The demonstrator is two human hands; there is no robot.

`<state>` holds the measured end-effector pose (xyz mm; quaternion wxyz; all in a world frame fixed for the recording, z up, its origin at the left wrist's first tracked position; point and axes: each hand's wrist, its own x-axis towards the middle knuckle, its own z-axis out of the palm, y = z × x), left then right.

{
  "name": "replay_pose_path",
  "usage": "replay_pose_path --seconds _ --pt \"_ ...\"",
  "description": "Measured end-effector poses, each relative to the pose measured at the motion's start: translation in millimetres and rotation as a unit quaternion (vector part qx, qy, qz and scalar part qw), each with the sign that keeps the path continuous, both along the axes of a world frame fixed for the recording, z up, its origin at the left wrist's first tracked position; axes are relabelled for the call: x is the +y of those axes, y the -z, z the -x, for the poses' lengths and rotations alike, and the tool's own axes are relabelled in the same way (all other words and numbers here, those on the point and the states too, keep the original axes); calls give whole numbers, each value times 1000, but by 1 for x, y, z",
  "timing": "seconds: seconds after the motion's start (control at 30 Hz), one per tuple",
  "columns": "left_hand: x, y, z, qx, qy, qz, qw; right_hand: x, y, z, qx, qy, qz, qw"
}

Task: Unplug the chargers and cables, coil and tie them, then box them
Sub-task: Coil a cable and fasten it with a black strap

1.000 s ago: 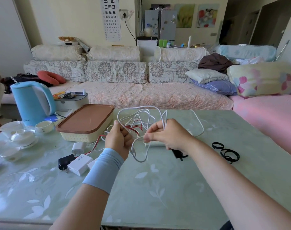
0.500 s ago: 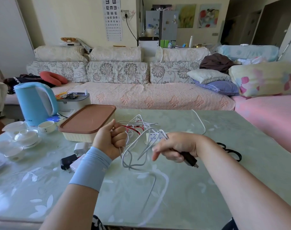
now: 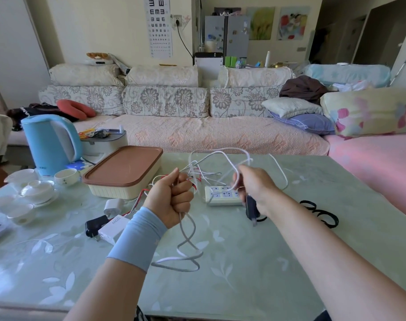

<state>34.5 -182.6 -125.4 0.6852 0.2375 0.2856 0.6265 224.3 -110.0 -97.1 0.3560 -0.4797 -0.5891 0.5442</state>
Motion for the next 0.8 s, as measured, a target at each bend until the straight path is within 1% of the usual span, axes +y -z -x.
replay_pose_path --seconds 0.07,0.1,0.17,0.23,0.3,0.33,0.4,0.53,0.63,0.7,0.8 --pt "4 -3 -7 2 -29 -11 1000 -9 0 9 -44 -86 39 995" --pt "5 -3 -11 -5 -46 -16 999 -12 1 12 -67 -114 51 990" --pt "7 -2 -17 -47 -85 -28 995 -15 2 11 -117 -146 55 981" --pt "8 1 -21 -91 -124 -45 987 -18 1 7 -171 -214 66 960" --pt "10 2 -23 -102 -164 -55 980 -22 -1 7 -194 -283 88 935" --pt "10 3 -24 -102 -178 -58 977 -23 -1 8 -198 -289 88 932" --pt "11 2 -25 -110 -190 -63 974 -27 0 11 -216 -269 61 937" --pt "11 2 -26 -140 -201 -77 966 -36 8 20 -248 -283 23 926" --pt "8 3 -21 -202 -188 -74 958 -32 16 26 -225 -277 -1 934" --pt "7 3 -17 -254 -169 -77 949 -34 19 29 -228 -299 -11 927" --pt "7 3 -13 -279 -159 -78 944 -36 24 33 -238 -337 -20 910"
